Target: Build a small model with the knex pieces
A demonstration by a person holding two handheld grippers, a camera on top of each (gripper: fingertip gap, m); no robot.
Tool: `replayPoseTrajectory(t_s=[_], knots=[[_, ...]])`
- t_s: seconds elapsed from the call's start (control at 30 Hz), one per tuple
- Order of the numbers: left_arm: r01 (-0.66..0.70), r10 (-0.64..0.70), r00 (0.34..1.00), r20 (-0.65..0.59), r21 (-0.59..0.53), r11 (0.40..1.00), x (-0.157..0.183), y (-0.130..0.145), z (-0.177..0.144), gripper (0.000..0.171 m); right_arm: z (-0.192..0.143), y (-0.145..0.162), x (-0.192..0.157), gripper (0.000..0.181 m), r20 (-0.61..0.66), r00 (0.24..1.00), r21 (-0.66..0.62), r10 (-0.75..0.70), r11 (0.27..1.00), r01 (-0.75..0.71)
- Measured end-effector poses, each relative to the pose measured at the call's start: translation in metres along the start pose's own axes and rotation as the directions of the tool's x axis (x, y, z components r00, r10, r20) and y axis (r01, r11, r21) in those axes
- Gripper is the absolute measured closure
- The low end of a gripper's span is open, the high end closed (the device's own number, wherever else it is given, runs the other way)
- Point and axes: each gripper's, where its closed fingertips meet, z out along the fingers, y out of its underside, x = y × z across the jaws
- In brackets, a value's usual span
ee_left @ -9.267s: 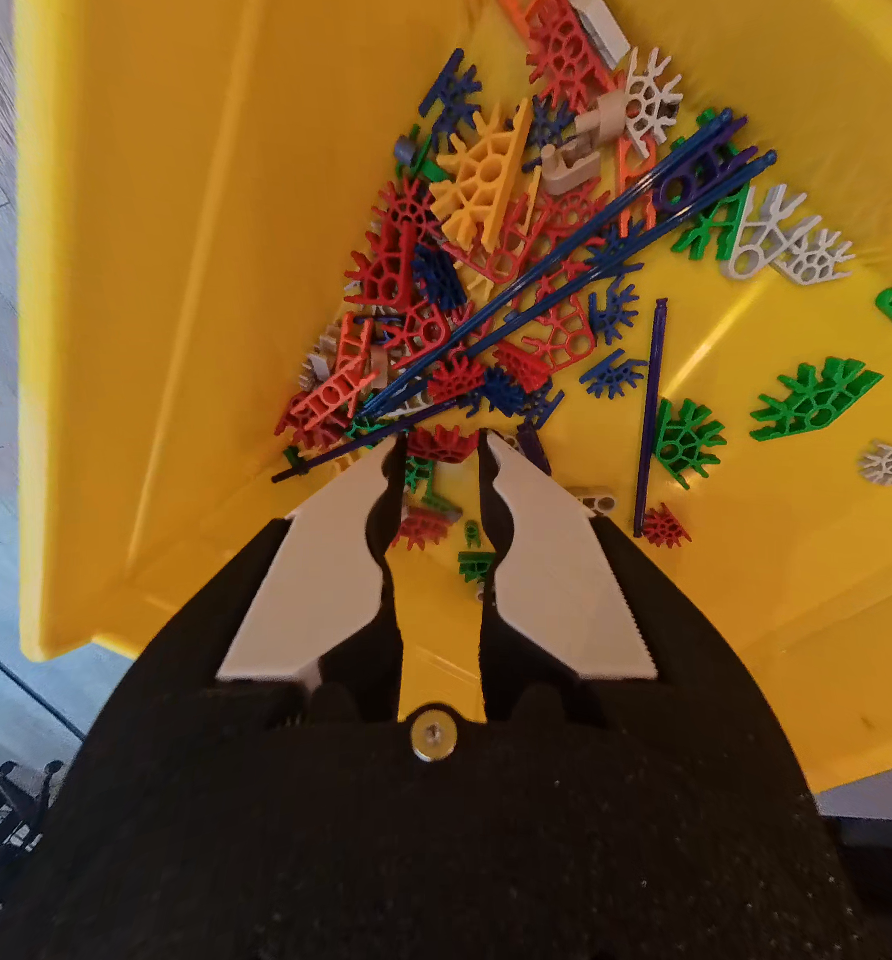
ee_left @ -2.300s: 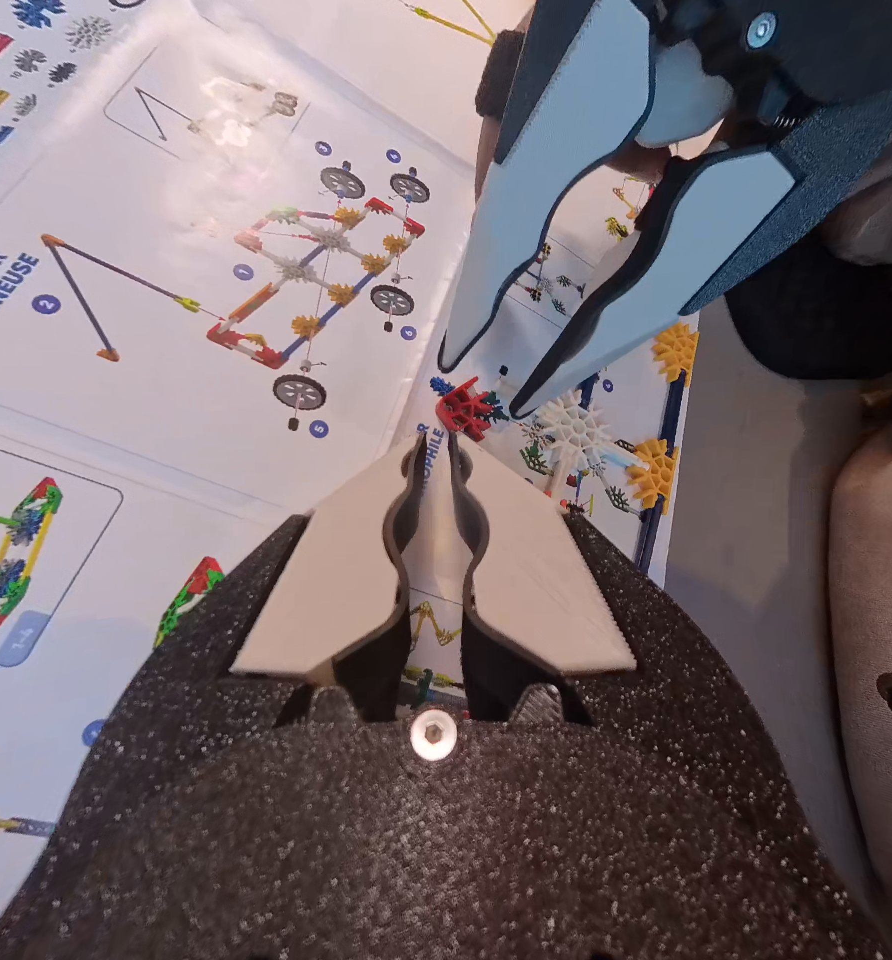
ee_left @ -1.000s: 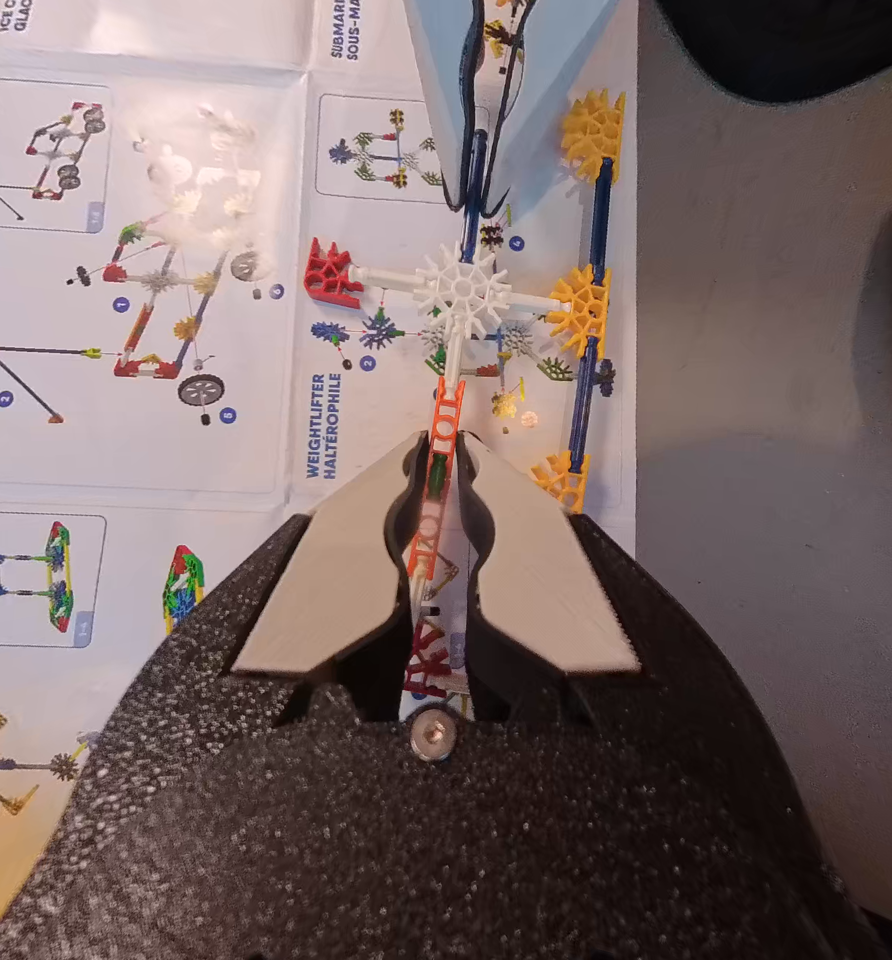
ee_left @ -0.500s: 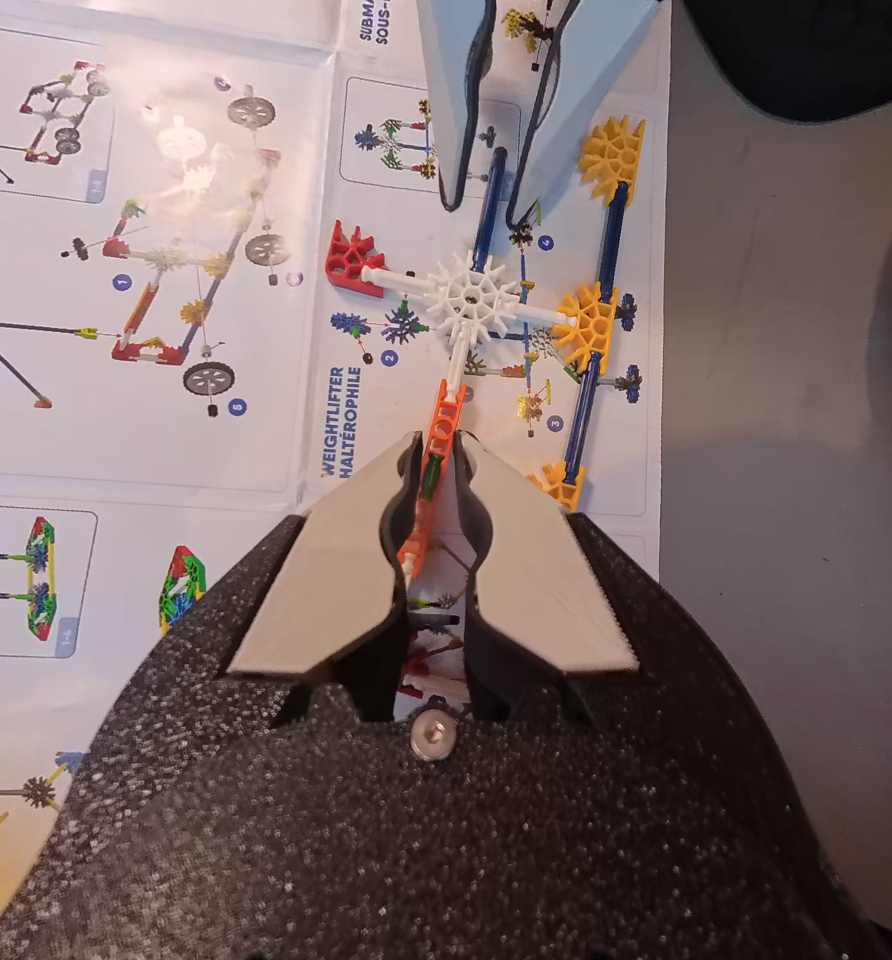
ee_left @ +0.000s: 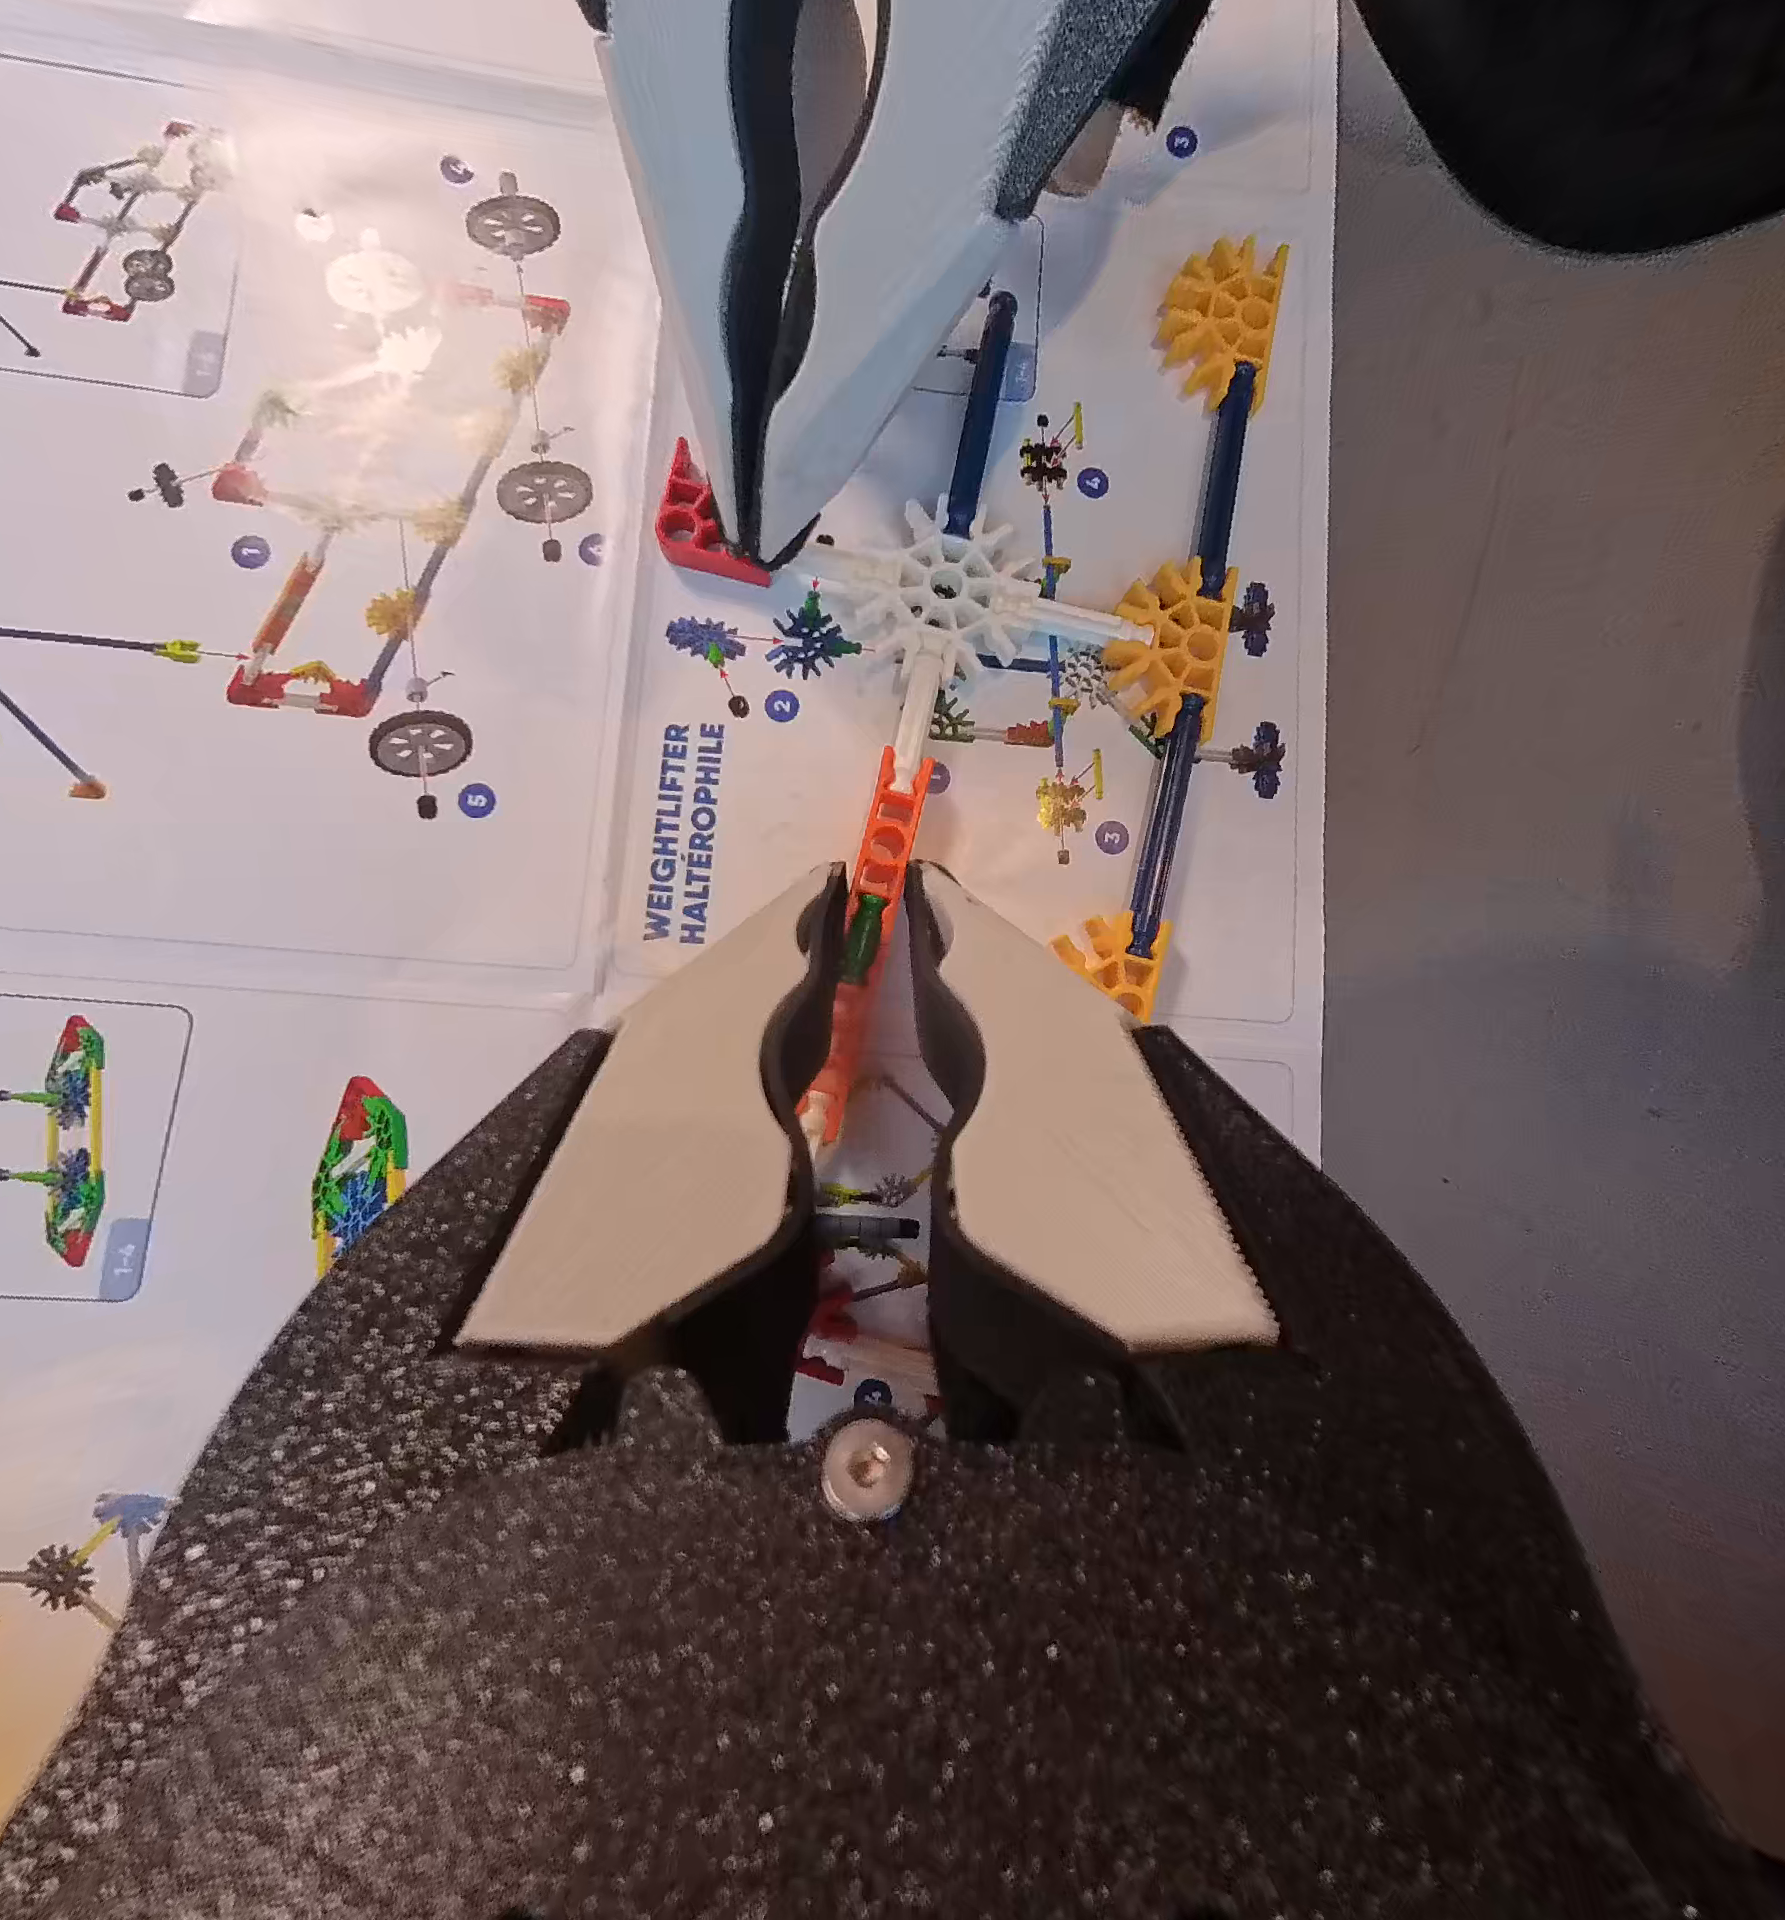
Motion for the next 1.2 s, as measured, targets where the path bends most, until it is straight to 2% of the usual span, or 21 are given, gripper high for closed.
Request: replayPoseTrajectory(t_s=[0.17, 0.23, 0.37, 0.7, 0.97, 1.2], knots=[[0.010, -0.010, 1.000, 0.007, 0.001, 1.000, -0.001, 0.002, 0.001, 0.163, 0.003, 0.001, 0.000, 0.181, 0.042, 0.998, -0.015, 0.046, 0.999, -0.046], [0.008, -0.008, 1.000, 0.010, 0.000, 1.000, 0.000, 0.003, 0.002, 0.162, 0.002, 0.001, -0.001, 0.181, 0.044, 0.999, -0.016, 0.017, 1.000, -0.017], [0.001, -0.001, 1.000, 0.009, -0.003, 1.000, 0.000, 0.003, 0.001, 0.162, -0.005, -0.007, 0.000, 0.181, 0.049, 0.998, 0.023, 0.039, 0.999, -0.040], [-0.005, 0.005, 1.000, 0.010, -0.005, 1.000, 0.000, 0.003, 0.002, 0.162, -0.004, 0.004, 0.002, 0.181, 0.024, 0.997, -0.134, -0.067, 0.989, 0.070], [0.000, 0.000, 1.000, 0.006, -0.002, 1.000, 0.000, 0.003, 0.003, 0.162, -0.002, 0.006, 0.001, 0.181, 0.085, 0.991, -0.298, -0.103, 0.946, 0.123], [0.001, -0.001, 1.000, 0.005, 0.000, 1.000, 0.000, 0.003, 0.003, 0.162, -0.001, 0.009, 0.000, 0.181, 0.099, 0.985, -0.361, -0.145, 0.917, 0.171]])
